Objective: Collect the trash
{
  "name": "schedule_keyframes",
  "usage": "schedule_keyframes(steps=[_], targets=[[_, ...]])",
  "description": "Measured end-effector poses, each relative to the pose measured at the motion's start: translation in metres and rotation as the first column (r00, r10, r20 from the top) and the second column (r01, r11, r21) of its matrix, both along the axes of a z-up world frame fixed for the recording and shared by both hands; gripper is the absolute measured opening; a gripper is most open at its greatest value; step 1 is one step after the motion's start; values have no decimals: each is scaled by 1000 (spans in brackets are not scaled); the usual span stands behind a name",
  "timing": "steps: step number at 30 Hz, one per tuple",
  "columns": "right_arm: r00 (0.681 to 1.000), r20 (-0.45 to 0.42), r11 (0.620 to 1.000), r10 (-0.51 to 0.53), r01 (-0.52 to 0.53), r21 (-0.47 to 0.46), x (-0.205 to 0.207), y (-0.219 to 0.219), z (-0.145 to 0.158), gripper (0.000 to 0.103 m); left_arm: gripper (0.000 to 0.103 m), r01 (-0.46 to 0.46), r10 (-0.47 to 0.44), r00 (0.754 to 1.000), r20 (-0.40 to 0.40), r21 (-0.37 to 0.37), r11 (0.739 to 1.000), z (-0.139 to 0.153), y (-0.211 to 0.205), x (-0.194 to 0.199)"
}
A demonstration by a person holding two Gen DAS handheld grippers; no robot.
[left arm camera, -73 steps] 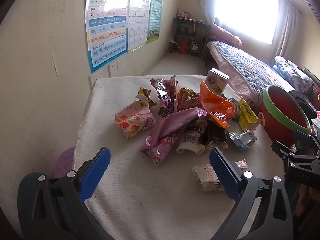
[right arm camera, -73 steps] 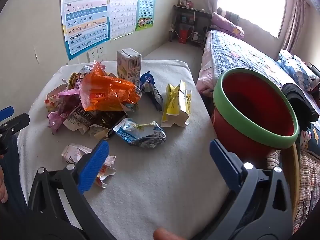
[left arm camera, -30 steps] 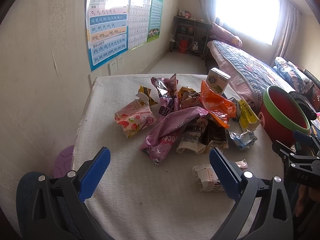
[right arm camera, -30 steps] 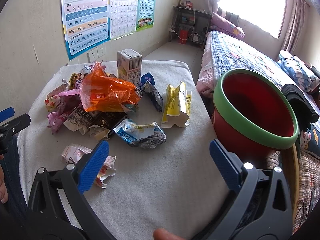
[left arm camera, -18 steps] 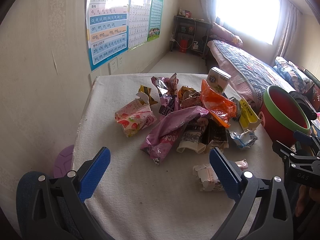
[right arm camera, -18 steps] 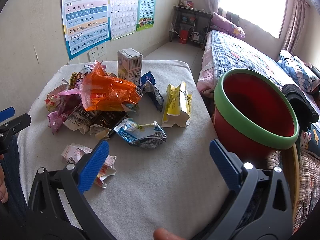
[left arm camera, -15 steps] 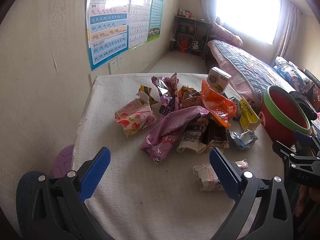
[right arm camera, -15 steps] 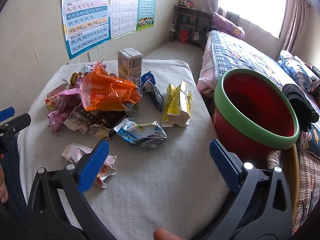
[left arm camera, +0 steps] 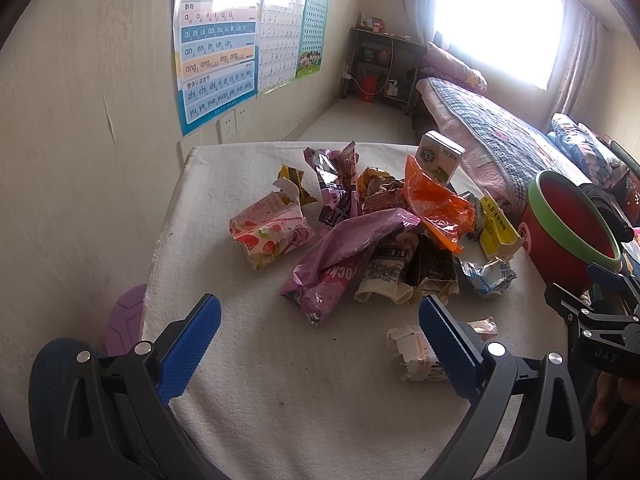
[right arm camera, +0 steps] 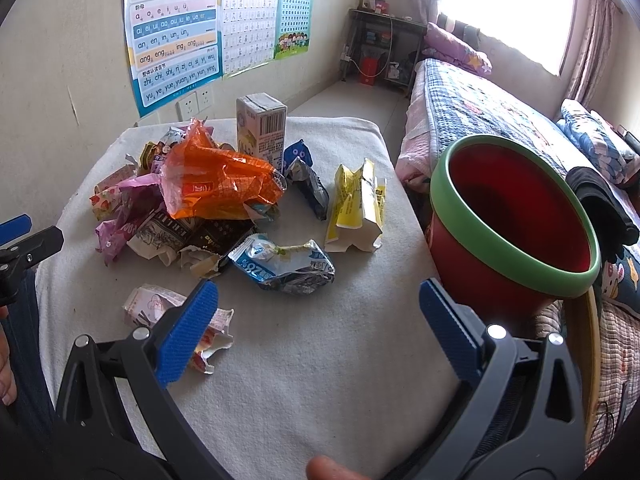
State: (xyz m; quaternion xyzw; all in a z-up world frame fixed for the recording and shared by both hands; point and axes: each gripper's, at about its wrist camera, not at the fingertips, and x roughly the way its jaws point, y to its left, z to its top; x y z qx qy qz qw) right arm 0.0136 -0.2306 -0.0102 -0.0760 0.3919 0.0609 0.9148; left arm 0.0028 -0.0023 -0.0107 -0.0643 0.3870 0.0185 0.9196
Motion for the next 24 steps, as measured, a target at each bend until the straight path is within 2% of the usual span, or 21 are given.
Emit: schedule_keyframes(steps=[16,20,24], targets=[[1000,-26,1000,16,-16,6,4,0,-2,99,95,5,-5,1000,-22,-18,1000,-3,-4,0],[998,-55,999,38,-38,-3,12,2,-7,99,95,5,-7,998,-63,-38,999,-5,-2,4],[993,-95,998,64,-65,-17,21,3,-16,99,95,40,-45,989,-141,-43,998,-10,-2,19]])
